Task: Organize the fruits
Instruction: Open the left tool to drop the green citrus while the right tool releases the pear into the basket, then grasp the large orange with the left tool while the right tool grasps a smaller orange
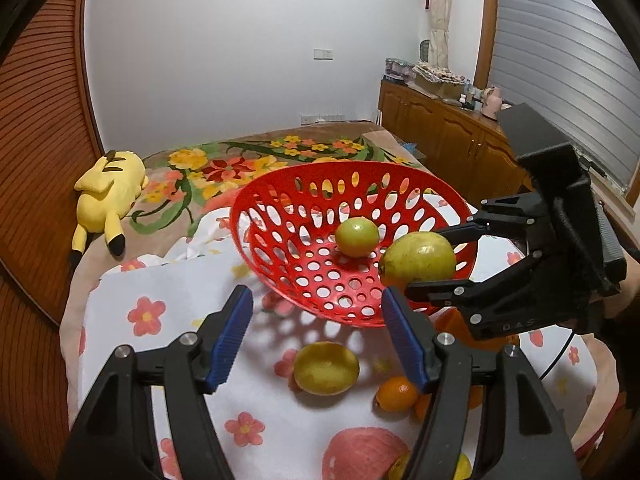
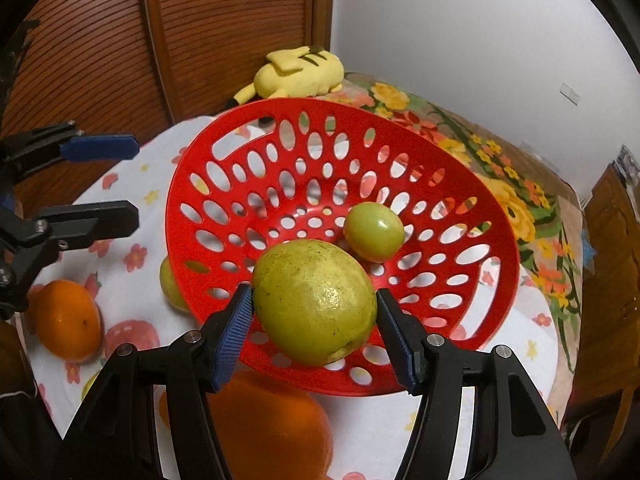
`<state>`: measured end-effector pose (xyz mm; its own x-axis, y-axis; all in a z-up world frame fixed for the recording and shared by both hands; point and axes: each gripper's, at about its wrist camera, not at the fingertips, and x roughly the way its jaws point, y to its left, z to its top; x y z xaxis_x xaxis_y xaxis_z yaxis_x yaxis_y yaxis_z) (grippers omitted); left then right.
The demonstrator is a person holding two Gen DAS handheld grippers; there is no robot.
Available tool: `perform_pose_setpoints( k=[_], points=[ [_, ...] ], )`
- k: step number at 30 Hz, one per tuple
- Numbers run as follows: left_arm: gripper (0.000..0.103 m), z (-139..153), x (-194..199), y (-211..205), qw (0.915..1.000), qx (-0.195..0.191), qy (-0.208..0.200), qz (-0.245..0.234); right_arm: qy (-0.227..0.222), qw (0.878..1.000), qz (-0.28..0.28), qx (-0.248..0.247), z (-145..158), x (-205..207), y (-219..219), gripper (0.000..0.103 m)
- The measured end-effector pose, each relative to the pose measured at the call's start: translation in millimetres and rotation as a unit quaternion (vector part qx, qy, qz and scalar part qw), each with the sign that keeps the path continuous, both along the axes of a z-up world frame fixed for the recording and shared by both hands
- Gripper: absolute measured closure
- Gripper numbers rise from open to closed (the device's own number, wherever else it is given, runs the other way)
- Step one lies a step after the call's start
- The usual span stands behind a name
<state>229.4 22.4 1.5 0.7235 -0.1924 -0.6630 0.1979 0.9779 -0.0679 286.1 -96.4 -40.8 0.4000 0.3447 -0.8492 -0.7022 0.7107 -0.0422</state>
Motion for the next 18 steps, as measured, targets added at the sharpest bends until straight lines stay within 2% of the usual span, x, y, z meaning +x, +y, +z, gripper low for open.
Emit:
perform_pose_setpoints(
  k=[5, 10, 18],
  points=[
    [0.034, 1.7, -5.1, 8.1, 1.0, -0.004, -0.003, 0.006, 0.003, 1.0, -0.001, -0.016, -5.0, 2.3, 6.8, 0.04],
    [0.034, 1.4, -11.8, 17.2, 0.9999, -0.008, -0.006, 0.012, -0.002, 1.0, -0.01, 0.003, 6.9, 4.0, 3.9, 0.04],
    [0.033, -0.1, -32.1, 23.1, 0.9997, -0.017, -0.013, 0.014, -0.024, 0.999, -0.028, 0.034, 29.7, -32.0, -17.1, 0.038]
  ],
)
